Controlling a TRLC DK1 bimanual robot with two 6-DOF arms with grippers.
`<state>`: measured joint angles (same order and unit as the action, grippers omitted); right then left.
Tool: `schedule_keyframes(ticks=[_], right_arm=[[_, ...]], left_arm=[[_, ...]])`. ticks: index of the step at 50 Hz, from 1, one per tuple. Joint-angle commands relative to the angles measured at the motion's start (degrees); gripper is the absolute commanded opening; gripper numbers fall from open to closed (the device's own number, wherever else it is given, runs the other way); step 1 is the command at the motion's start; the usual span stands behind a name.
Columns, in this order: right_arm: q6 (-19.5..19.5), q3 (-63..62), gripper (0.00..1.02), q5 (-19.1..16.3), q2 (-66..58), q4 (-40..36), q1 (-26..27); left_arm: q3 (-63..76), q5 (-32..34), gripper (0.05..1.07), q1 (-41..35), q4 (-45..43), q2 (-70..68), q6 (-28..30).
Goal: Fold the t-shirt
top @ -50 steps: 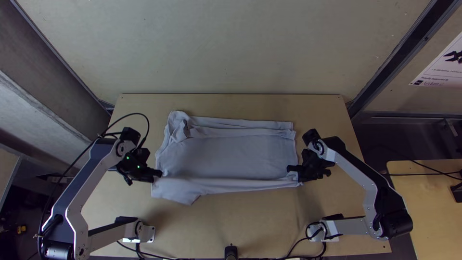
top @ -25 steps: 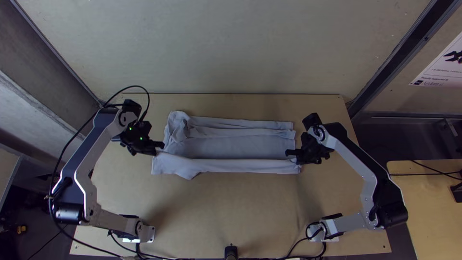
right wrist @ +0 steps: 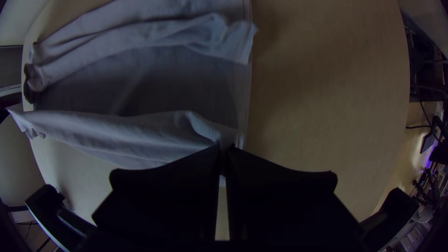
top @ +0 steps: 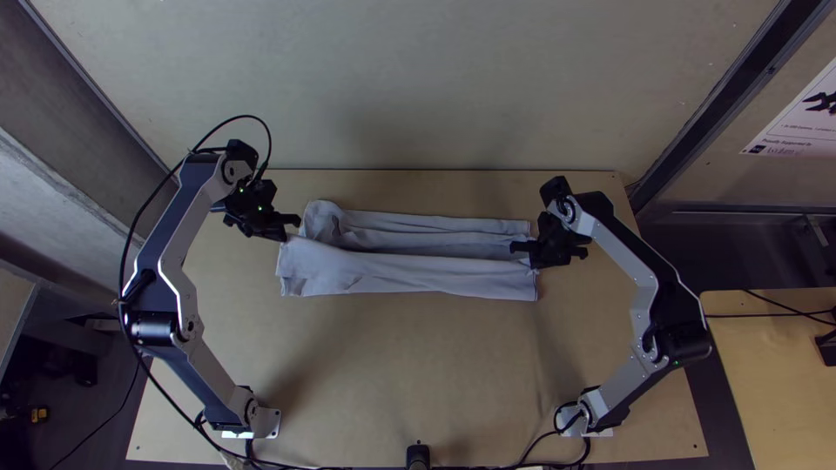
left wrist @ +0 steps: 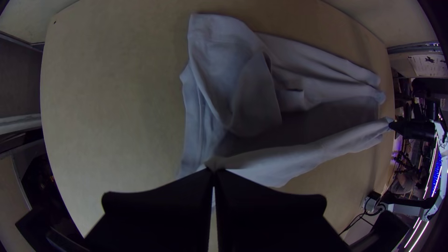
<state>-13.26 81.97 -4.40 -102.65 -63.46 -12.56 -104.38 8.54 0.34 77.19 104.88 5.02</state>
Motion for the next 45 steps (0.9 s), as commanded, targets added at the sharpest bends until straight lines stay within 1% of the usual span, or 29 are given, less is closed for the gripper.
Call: schedule_keyframes(ticks=[1, 18, 27, 35, 45], right_arm=[[0.4, 4.2, 0.02, 1.2, -3.3, -0.3, 0.8], [0.4, 15.4, 0.02, 1.3, -12.3, -0.6, 2.3], [0.4, 19.9, 0.02, 1.3, -16.2, -1.1, 2.7], [0.3, 22.7, 0.02, 1.4, -19.6, -1.1, 3.3], [0.2, 22.9, 0.02, 2.6, -22.8, -1.1, 4.1]], left_arm=[[-4.4, -0.4, 0.08, 0.2, 1.7, 3.7, 1.2], [-18.8, -0.4, 0.08, -1.2, 5.4, 14.8, 1.3], [-26.5, -1.7, 0.08, -2.7, 5.4, 19.2, 1.8], [-26.8, -1.9, 0.08, -3.2, 3.9, 21.9, 2.3], [-26.1, -1.8, 0.08, -2.8, 1.8, 27.1, -1.5]])
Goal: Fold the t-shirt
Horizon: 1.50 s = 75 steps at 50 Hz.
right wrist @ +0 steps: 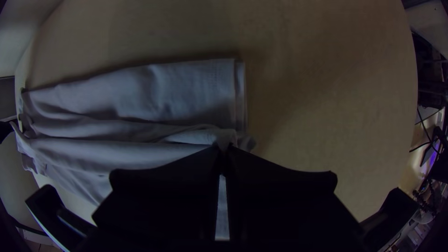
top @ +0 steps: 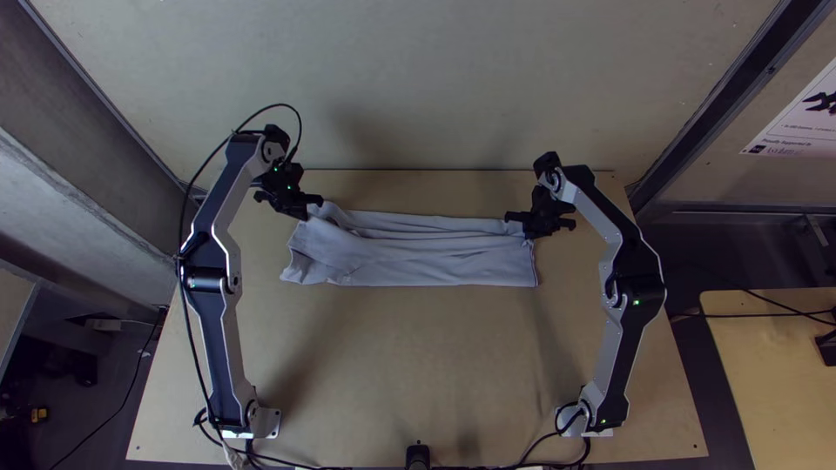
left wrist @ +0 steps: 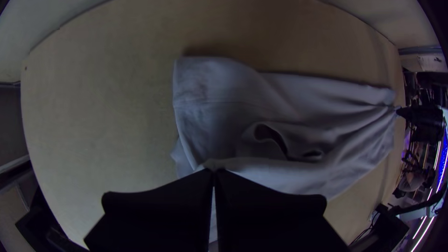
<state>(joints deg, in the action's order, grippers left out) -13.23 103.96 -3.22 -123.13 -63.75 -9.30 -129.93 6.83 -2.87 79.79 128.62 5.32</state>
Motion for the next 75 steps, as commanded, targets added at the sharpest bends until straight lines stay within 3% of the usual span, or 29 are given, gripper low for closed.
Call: schedule_keyframes(ticks=[1, 11, 16, 17, 19, 21, 22, 23, 28, 30, 33, 34, 41, 60, 75], right_arm=[[0.1, 0.9, 0.02, 1.6, -2.6, -0.9, 1.0], [0.1, 0.6, 0.02, 1.6, -3.1, -0.9, 1.3], [0.1, 0.6, 0.02, 1.6, -3.0, -0.8, 1.3], [0.1, 0.6, 0.02, 1.6, -2.9, -0.8, 1.3], [0.1, 0.7, 0.02, 1.6, -2.7, -0.8, 1.3], [0.1, 0.7, 0.04, 1.6, -2.6, -0.8, 1.3], [0.1, 0.7, 0.08, 1.6, -2.6, -0.8, 1.3], [0.1, 0.8, 0.12, 1.6, -2.5, -0.8, 1.3], [0.1, 0.6, 0.37, 1.6, -1.8, -0.9, 1.2], [0.1, 0.5, 0.56, 1.6, -1.5, -0.9, 1.2], [0.2, 0.4, 0.95, 2.7, -0.9, -0.9, 1.1], [0.3, 0.3, 0.99, 3.3, -0.6, -0.9, 1.0], [0.3, 0.5, 0.99, 4.2, 1.8, -0.8, 1.0], [-0.9, 0.2, 0.99, 4.5, 9.9, -0.3, 1.5], [-0.6, -2.0, 0.99, 4.5, 15.0, -0.4, 2.3]], left_arm=[[-0.4, -0.1, 0.08, 0.4, -1.7, 3.8, -2.5], [2.0, 0.2, 0.09, 1.4, -13.6, 6.2, -7.3], [2.9, 0.1, 0.18, 1.4, -17.0, 7.3, -8.3], [3.0, 0.1, 0.22, 1.3, -17.4, 7.6, -8.3], [3.6, 0.1, 0.47, 1.1, -17.4, 7.9, -8.3], [5.1, 0.1, 0.94, 0.8, -17.4, 7.9, -8.2], [5.6, 0.0, 1.06, 0.6, -17.5, 7.9, -8.0], [5.8, 0.1, 1.03, 0.5, -17.5, 7.9, -8.0], [8.0, 0.7, 1.03, 0.1, -17.2, 6.9, -8.1], [8.8, 0.9, 1.03, 0.2, -17.2, 6.1, -8.2], [10.5, 2.2, 1.03, 0.6, -17.2, 4.4, -8.3], [11.0, 2.8, 1.03, 0.7, -17.2, 3.7, -8.3], [15.1, 8.9, 1.03, 2.6, -17.5, -1.8, -8.2], [21.4, 10.4, 1.03, 9.6, -21.6, -10.8, -6.5], [24.6, 26.3, 1.03, 16.0, -21.2, -11.3, -4.3]])
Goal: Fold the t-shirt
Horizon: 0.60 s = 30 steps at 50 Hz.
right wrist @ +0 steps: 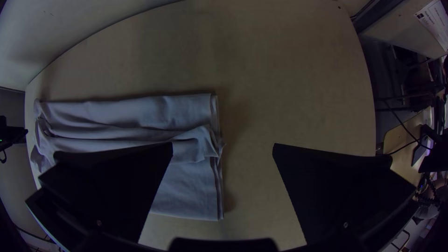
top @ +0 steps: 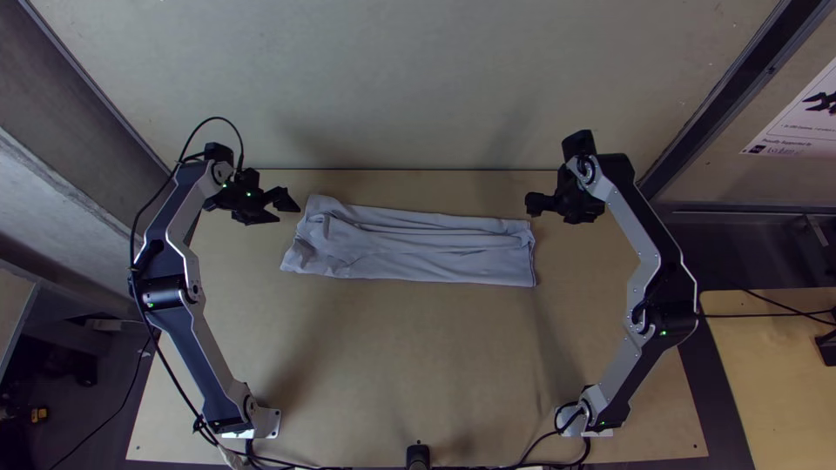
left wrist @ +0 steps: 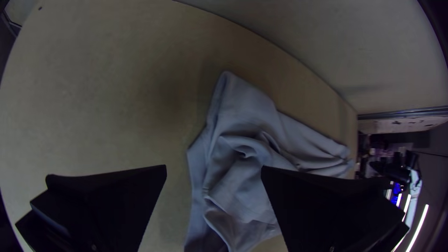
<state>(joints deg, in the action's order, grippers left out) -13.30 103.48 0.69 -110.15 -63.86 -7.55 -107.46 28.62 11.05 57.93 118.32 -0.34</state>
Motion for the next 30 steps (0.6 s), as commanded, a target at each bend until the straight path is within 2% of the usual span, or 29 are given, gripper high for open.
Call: schedule_keyframes(ticks=[1, 9, 18, 26, 30], right_arm=[[-0.5, -1.5, 0.99, 0.6, 2.3, -0.3, 0.5], [-0.5, -2.2, 0.99, 0.6, 4.0, -0.7, 0.3], [-0.4, -3.6, 0.99, 0.6, 5.7, -0.7, -0.2], [-0.4, -4.7, 0.99, 0.6, 6.5, -0.8, -0.4], [-0.5, -5.2, 0.99, 0.6, 6.8, -0.8, -0.4]], left_arm=[[2.3, 5.8, 1.03, 2.5, 0.9, -0.9, 1.4], [4.4, 13.8, 1.03, 5.5, 1.7, 0.9, 6.0], [3.4, 15.3, 1.03, 7.2, 3.3, 6.2, 9.7], [2.7, 18.3, 1.03, 7.5, 8.6, 10.1, 16.3], [2.9, 19.6, 1.03, 7.5, 9.3, 11.2, 17.0]])
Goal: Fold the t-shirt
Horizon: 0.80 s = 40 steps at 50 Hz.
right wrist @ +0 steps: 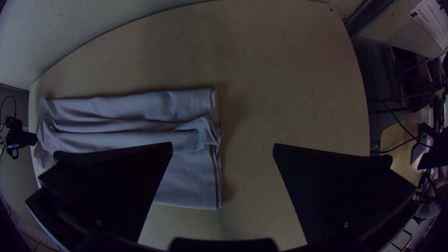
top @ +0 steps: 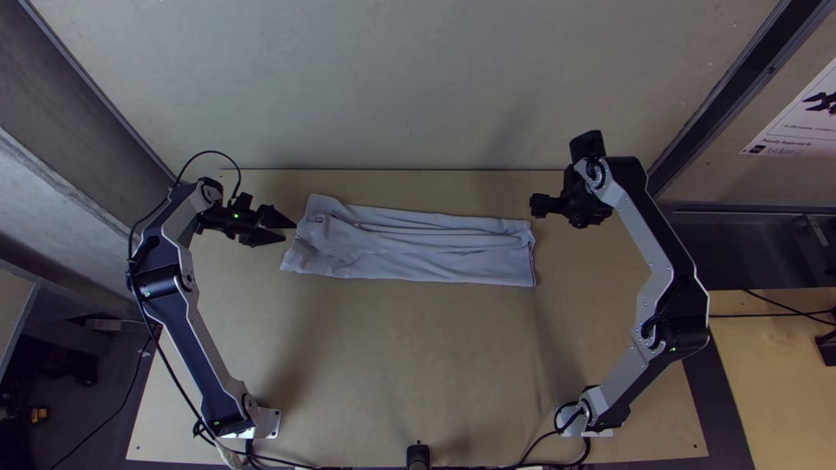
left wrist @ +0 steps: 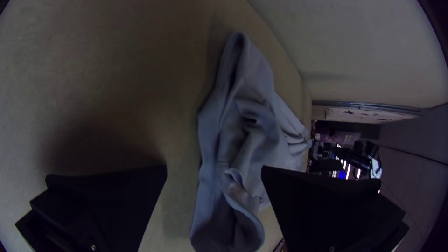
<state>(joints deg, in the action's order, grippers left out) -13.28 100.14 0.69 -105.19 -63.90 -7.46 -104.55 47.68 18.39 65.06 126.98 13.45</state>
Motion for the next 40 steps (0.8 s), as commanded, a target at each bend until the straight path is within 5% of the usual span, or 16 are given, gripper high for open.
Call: schedule_keyframes(ticks=[1, 22, 40], right_arm=[[-0.5, -2.1, 0.99, 0.6, 2.0, -0.8, -0.6], [-1.0, -3.3, 0.99, 0.6, 2.8, -0.8, -2.0], [-1.7, -3.6, 0.99, 0.6, 3.7, -0.8, -3.1]], left_arm=[[-0.2, 0.9, 1.03, 0.2, 2.4, 2.9, 3.2], [2.4, 4.9, 1.03, -6.4, 3.1, 3.4, 1.8], [7.4, -0.6, 1.03, -16.3, -10.2, -0.1, -11.1]])
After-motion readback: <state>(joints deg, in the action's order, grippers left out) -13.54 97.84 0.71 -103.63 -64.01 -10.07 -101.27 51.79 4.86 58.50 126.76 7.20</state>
